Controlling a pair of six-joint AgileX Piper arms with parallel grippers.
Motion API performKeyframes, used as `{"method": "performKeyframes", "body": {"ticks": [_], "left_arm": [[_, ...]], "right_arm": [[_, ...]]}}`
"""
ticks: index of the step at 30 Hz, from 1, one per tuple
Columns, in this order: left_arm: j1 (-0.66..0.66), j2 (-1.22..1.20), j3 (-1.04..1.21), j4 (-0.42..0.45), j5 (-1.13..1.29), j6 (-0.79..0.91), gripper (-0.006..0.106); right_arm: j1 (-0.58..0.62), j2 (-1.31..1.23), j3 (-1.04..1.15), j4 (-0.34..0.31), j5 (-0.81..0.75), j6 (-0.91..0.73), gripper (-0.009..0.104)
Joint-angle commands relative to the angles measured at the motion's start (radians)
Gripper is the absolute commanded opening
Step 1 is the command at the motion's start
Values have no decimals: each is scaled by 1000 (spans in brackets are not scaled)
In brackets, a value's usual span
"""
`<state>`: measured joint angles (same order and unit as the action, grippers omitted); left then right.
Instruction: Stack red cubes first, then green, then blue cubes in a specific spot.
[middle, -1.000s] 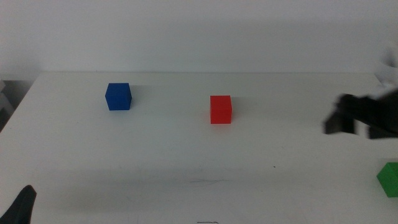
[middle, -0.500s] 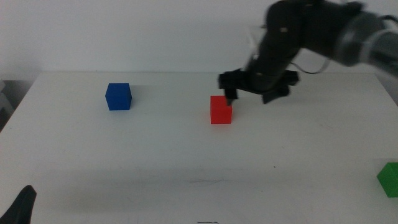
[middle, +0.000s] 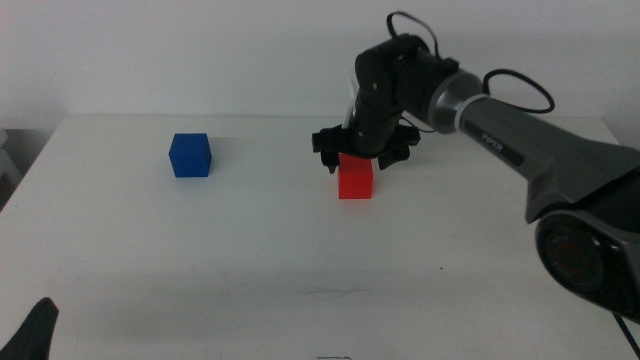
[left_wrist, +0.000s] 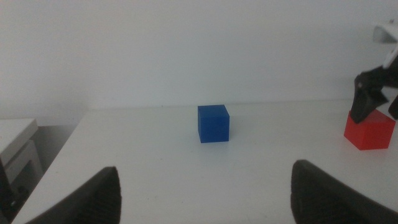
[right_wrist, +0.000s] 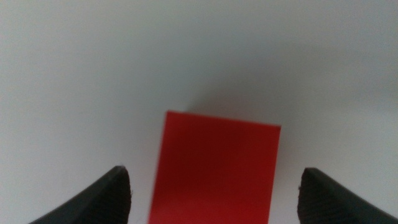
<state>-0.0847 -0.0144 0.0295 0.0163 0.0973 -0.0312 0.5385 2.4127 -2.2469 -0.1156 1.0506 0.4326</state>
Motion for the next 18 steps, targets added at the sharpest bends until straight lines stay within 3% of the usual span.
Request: {"method": "performKeyframes", "body": {"ticks": [1, 3, 5, 7, 9, 10, 14, 18], "left_arm": [[-5, -19, -3, -11, -77, -7, 94], [-5, -19, -3, -11, -77, -7, 94], [-5, -19, -3, -11, -77, -7, 94], [-5, -19, -3, -11, -77, -7, 94], [-5, -19, -3, -11, -77, -7, 94], [-5, -19, -3, -11, -77, -7, 94], [-5, -19, -3, -11, -77, -7, 94], [-5, -19, -3, -11, -77, -7, 94]], "right_arm": [[0, -47, -50, -54, -23, 19, 86], [0, -33, -50, -69, -25, 26, 79], [0, -29, -50, -75, -25, 29, 64], [0, -34, -50, -75, -28, 30, 41], [3, -45, -50, -76, -16, 20, 8], [6, -57, -50, -81, -9, 19, -2], [45, -114, -32, -120, 51, 31, -1], [141, -242, 129, -245, 56, 163, -1]]}}
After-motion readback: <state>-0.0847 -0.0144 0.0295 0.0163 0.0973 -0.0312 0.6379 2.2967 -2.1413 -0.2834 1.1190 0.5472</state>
